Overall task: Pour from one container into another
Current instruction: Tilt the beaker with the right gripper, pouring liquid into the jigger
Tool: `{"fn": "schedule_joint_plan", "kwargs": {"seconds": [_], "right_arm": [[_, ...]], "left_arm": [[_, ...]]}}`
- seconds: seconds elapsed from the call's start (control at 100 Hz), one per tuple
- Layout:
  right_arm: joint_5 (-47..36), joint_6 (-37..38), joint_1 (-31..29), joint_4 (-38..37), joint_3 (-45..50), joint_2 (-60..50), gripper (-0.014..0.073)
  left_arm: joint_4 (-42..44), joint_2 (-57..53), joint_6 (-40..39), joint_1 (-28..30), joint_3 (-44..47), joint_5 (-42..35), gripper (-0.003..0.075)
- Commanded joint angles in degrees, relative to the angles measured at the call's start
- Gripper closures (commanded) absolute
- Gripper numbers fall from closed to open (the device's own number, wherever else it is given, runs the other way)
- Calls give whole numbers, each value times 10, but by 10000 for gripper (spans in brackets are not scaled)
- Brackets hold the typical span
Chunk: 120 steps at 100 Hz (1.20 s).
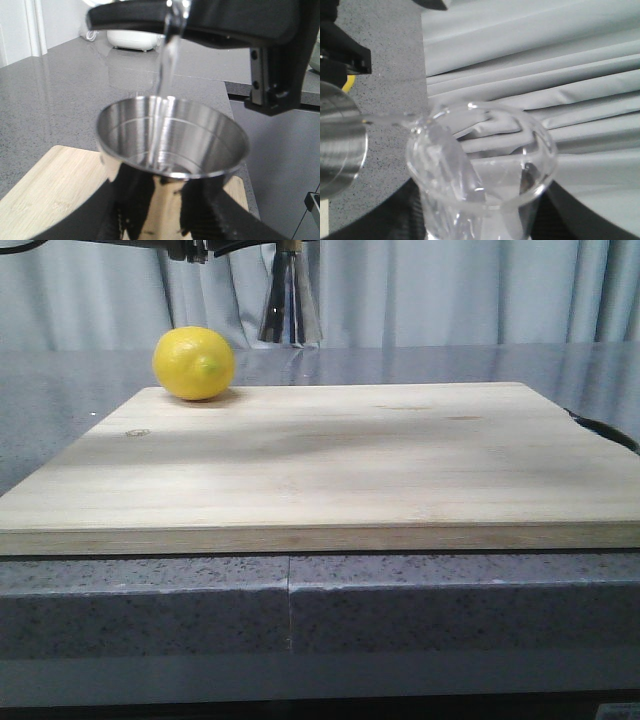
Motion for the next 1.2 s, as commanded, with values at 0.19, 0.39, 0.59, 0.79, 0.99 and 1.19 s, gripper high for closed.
{"fn": "schedule_joint_plan", "kwargs": {"seconds": [0.19,0.39,0.59,0.79,0.99,1.19], "right_arm": [[-10,-2,0,-35,-21,-16,270],[-10,-2,0,-45,-21,-16,270],[-9,-2,0,-62,-21,-16,270],[-8,-2,0,-77,-21,-16,270],[-8,-2,0,-93,-21,-16,270],[-8,-2,0,-117,-21,-16,270]], "left_arm": [[-47,-29,-2,3,-14,43,484],[-47,-29,-2,3,-14,43,484],[-47,-29,-2,3,-14,43,484],[-47,-29,-2,3,-14,43,484],[-47,-29,-2,3,-14,43,484],[-47,-29,-2,3,-14,43,484]]}}
